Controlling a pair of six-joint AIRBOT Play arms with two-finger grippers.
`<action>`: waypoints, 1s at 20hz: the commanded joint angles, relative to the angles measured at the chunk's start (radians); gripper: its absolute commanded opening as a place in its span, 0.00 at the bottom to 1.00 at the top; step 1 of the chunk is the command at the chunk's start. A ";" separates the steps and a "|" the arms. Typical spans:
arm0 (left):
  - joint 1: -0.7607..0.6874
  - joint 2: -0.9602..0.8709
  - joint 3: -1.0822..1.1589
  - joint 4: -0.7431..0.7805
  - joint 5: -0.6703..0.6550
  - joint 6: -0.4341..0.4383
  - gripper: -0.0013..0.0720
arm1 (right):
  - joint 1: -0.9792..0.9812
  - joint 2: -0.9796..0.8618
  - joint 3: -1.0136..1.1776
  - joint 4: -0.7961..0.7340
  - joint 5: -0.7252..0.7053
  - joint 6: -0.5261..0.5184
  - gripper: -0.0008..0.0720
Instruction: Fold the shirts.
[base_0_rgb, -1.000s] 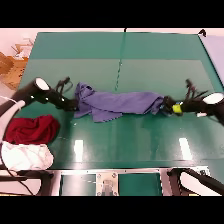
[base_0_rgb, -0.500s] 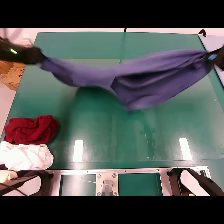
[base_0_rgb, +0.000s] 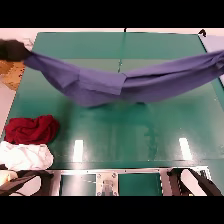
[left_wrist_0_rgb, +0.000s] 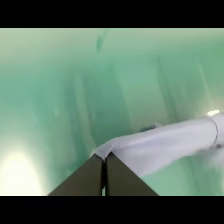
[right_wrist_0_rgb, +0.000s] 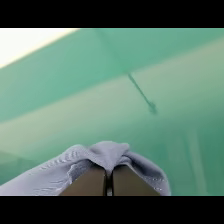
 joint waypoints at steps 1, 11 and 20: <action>-0.002 0.003 -0.183 -0.053 -0.013 -0.010 0.04 | -0.005 -0.017 -0.169 -0.045 -0.076 0.010 0.03; -0.002 0.003 -0.814 -0.331 0.166 0.120 0.04 | 0.050 -0.346 -0.350 0.000 -0.279 -0.021 0.03; -0.002 0.002 -0.851 -0.380 0.292 0.155 0.05 | -0.072 -0.362 -0.157 -0.085 0.027 -0.032 0.53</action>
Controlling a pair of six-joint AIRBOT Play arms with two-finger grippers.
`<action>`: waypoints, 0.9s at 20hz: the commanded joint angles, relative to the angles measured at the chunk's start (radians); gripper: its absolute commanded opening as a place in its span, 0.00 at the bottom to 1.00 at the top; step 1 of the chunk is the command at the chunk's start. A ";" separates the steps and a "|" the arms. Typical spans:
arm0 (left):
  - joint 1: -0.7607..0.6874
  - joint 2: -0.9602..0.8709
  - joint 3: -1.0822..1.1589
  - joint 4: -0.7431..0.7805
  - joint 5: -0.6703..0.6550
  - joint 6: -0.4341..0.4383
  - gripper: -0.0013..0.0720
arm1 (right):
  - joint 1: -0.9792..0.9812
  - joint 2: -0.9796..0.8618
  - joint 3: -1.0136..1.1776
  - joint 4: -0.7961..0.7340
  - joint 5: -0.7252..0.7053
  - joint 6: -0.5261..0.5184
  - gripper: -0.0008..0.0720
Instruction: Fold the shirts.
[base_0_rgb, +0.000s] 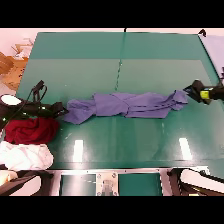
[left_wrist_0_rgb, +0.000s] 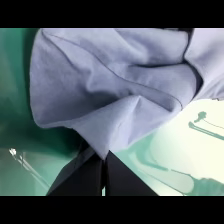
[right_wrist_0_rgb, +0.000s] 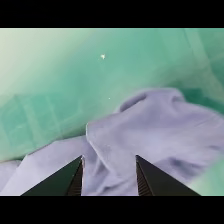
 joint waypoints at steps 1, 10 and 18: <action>0.000 -0.001 -0.010 -0.011 0.023 0.037 0.05 | -0.113 0.074 0.047 -0.109 0.198 0.053 0.53; 0.000 -0.001 -0.010 -0.012 0.039 0.054 0.05 | -0.014 0.198 -0.503 0.086 -0.036 -0.013 0.72; 0.000 -0.001 -0.010 -0.012 0.040 0.063 0.05 | 0.187 -0.002 -0.400 0.119 -0.097 -0.016 0.68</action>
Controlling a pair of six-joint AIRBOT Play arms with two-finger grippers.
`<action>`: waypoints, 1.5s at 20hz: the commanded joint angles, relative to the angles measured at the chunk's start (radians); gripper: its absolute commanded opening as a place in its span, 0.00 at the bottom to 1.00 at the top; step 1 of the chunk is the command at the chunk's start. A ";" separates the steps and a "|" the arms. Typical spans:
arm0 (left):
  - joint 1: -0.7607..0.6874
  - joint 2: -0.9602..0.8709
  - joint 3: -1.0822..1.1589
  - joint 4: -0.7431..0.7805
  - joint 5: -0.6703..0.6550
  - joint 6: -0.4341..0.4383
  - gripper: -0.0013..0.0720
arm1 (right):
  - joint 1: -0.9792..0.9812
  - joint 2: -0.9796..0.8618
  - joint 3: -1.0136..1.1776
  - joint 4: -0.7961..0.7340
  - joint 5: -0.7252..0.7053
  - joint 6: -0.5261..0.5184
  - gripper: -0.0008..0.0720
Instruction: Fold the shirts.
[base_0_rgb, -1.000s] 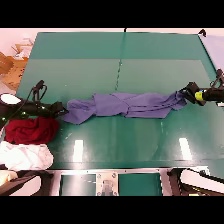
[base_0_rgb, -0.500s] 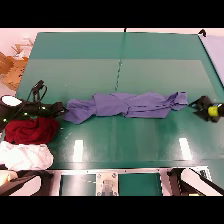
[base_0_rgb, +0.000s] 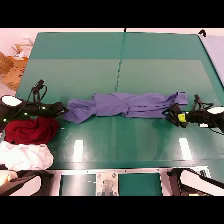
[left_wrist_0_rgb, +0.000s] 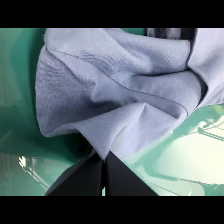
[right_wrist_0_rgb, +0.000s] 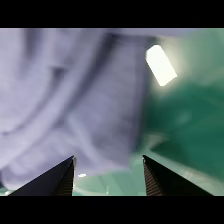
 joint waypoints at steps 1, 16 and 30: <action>0.000 -0.001 0.000 0.001 0.001 0.003 0.05 | 0.057 -0.043 0.059 0.003 0.090 -0.005 0.68; 0.000 -0.001 0.000 0.001 0.000 0.003 0.05 | 0.617 -0.251 0.341 0.160 0.004 0.000 0.70; 0.000 -0.001 0.000 0.028 -0.011 0.010 0.05 | 0.528 -0.277 0.925 0.156 0.099 0.039 0.03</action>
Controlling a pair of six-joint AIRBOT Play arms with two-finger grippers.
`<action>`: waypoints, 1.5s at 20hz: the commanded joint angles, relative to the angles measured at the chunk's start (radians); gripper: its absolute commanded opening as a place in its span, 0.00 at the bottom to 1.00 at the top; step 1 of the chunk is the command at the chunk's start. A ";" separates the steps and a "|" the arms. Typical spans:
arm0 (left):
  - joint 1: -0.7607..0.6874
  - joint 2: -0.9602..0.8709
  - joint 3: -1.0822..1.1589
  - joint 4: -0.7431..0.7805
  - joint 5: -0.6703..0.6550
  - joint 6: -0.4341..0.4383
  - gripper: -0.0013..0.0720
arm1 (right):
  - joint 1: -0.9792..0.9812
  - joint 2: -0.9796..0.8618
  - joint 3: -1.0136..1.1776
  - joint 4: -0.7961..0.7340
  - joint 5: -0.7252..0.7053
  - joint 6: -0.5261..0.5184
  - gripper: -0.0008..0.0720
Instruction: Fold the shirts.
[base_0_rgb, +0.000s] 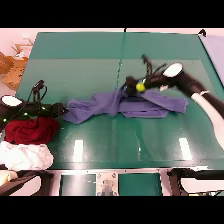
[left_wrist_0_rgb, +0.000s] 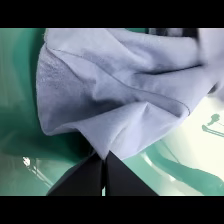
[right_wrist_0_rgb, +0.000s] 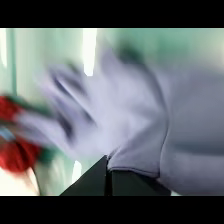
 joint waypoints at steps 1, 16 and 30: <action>0.000 -0.001 0.000 0.015 -0.007 0.000 0.05 | -0.101 -0.050 0.270 -0.001 -0.055 0.035 0.03; 0.000 -0.001 0.000 0.022 0.006 0.000 0.05 | -0.455 -0.354 0.499 -0.017 0.228 0.100 0.65; 0.000 -0.001 0.000 0.021 0.012 0.000 0.05 | -0.526 0.334 -0.522 -0.643 0.287 0.343 0.71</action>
